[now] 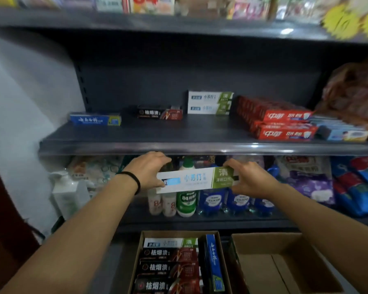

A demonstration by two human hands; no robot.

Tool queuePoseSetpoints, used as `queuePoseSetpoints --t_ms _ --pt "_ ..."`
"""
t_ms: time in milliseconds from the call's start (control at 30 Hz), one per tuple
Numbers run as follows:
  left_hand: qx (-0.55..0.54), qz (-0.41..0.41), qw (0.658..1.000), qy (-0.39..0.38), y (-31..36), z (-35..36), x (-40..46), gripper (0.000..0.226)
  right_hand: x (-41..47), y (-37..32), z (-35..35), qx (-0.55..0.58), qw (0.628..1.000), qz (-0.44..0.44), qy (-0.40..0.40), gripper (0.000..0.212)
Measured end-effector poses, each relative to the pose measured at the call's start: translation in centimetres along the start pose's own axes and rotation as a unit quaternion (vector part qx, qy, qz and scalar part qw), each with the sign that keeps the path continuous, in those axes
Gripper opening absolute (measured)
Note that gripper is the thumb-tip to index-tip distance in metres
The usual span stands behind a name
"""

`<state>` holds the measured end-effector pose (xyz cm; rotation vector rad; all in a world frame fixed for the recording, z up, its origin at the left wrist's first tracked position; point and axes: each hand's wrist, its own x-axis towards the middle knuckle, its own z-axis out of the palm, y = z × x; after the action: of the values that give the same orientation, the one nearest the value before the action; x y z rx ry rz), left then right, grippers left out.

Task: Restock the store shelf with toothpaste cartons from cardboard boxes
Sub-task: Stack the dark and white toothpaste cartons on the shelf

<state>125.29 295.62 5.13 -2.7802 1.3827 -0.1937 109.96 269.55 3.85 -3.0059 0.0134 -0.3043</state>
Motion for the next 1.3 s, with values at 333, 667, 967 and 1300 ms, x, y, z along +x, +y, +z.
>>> queuePoseSetpoints --t_ms 333,667,967,1300 --pt "0.016 0.018 0.997 0.067 0.4 -10.3 4.3 0.082 2.1 3.0 -8.6 -0.025 0.991 -0.019 0.128 0.047" --pt "-0.027 0.030 0.996 0.077 0.1 -14.5 12.5 0.075 7.6 9.0 -12.2 -0.094 0.969 -0.003 0.230 0.054" --pt "-0.047 0.037 0.998 0.017 -0.4 -12.9 19.5 0.039 10.7 12.3 -11.1 -0.135 0.963 -0.033 0.232 0.055" --pt "-0.102 -0.023 0.995 -0.004 -1.1 -10.2 24.0 0.052 14.8 15.3 -9.8 -0.188 0.965 -0.033 0.178 0.054"
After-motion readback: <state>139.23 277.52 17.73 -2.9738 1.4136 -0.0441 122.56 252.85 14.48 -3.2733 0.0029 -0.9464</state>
